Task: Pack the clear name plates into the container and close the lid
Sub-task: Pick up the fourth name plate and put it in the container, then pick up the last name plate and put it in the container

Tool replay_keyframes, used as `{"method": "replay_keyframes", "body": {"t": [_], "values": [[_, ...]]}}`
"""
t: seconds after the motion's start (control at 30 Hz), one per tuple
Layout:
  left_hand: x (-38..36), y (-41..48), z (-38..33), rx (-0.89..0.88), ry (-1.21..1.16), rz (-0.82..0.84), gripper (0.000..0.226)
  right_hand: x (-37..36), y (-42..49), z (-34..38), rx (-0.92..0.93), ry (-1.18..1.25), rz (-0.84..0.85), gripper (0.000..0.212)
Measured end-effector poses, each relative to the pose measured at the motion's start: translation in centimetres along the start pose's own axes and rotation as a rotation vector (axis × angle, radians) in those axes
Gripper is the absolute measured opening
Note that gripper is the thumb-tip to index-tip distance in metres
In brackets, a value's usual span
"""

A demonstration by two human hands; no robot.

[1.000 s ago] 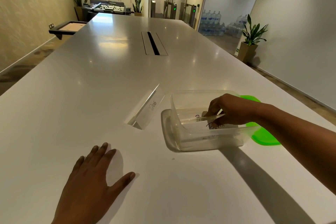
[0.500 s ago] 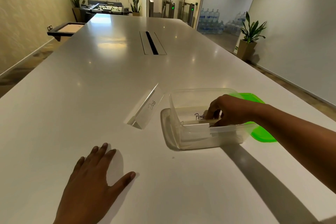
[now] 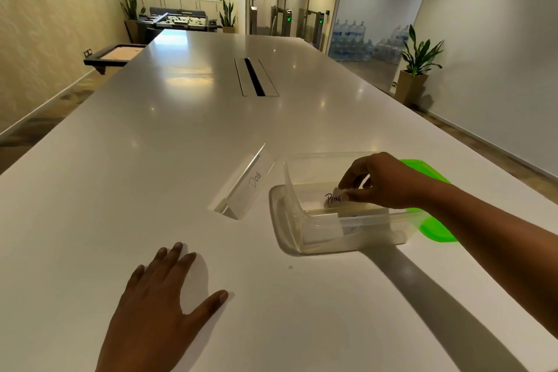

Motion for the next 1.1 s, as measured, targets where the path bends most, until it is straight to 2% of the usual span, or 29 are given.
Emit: {"method": "replay_keyframes", "body": {"t": [0.23,0.4,0.47,0.53,0.63,0.73,0.87,1.1], "values": [[0.5,-0.1,-0.5,0.016,-0.006,0.010,0.116,-1.0,-2.2,4.9,0.093,0.107,-0.467,0.015],[0.8,-0.4,-0.6,0.011,0.007,0.010,0.109,-4.0,-3.8,9.7,0.261,0.190,-0.619,0.006],[0.8,-0.6,-0.5,0.016,-0.004,0.013,0.106,-6.3,-4.1,11.4,0.308,0.204,-0.599,0.005],[0.9,-0.6,-0.4,0.016,-0.014,0.013,0.101,-8.8,-4.4,12.7,0.324,0.225,-0.510,0.008],[0.8,-0.6,-0.3,0.011,-0.002,0.012,0.098,-12.6,-4.3,13.6,0.283,0.185,-0.320,0.026],[0.8,-0.7,-0.3,0.006,-0.005,-0.005,0.094,-15.0,-3.9,13.5,0.242,0.077,-0.213,0.049],[0.9,-0.8,-0.5,0.000,-0.015,-0.026,0.091,-16.6,-3.9,12.7,0.206,0.004,-0.145,0.064],[0.8,-1.5,-0.7,-0.026,0.064,-0.004,0.089,-16.8,-4.0,12.6,0.155,0.032,-0.152,0.062]]}}
Point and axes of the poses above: each hand's wrist, its own y-axis towards the middle knuckle, its own x-axis out of the back of the hand, z = x × y, the point moved 2 cm from there along y, towards the middle knuckle, and after that the axes turned 13 degrees about x, right-handed, at the moved point
